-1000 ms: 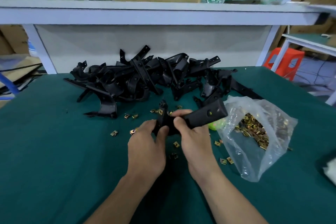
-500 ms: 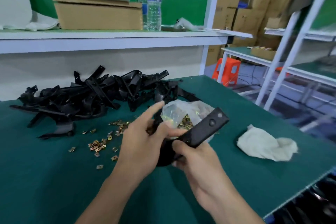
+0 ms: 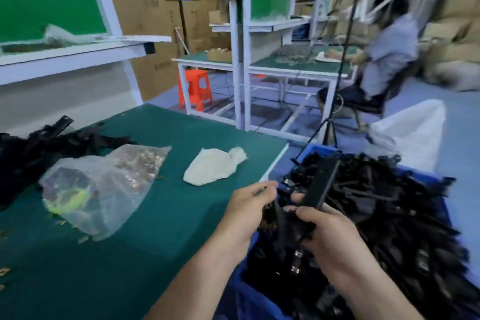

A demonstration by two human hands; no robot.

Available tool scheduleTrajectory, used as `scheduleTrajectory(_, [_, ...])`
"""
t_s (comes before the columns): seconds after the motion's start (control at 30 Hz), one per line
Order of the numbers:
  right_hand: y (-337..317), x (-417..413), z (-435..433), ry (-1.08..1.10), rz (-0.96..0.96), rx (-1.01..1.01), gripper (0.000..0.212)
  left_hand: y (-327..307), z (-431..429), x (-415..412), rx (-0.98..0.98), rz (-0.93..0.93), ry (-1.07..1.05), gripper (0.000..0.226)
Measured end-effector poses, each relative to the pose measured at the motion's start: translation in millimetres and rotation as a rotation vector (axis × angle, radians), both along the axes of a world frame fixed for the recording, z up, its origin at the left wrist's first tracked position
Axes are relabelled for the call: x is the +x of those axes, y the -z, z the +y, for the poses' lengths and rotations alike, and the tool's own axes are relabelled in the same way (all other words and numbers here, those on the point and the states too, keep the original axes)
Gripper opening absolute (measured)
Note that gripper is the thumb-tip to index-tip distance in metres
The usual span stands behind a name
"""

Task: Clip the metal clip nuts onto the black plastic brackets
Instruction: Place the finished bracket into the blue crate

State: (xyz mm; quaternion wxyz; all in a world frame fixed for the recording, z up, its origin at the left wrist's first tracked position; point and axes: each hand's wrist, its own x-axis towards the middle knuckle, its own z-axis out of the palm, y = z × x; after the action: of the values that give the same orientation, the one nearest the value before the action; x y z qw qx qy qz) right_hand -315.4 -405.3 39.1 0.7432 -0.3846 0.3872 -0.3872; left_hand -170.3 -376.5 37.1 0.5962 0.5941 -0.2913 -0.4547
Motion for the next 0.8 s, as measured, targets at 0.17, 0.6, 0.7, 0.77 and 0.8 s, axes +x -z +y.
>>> scheduleTrajectory(0.17, [32.5,-83.6,-23.7,0.195,0.143,0.138,0.024,41.0,-48.1,-78.9,0.193,0.174,0.229,0.021])
scheduleTrajectory(0.6, [85.1,-139.5,-147.2,0.32,0.369,0.254,0.015,63.3,-111.3,-115.4,0.142,-0.142,0.242,0.036])
scheduleTrajectory(0.7, [99.0,-122.8,-126.1,0.29,0.377,0.259,0.01,66.0,-101.5,-93.7,0.14,-0.237,0.166,0.023])
scheduleTrajectory(0.77, [98.7,-104.4,-107.0,0.274,0.373,0.196,0.009,70.0,-94.0,-84.2,0.128,-0.417,0.15,0.036])
scheduleTrajectory(0.8, [96.0,-93.9,-98.1,0.28,0.4,0.145,0.012,69.9,-90.1,-82.4,0.132,-0.508,0.16,0.041])
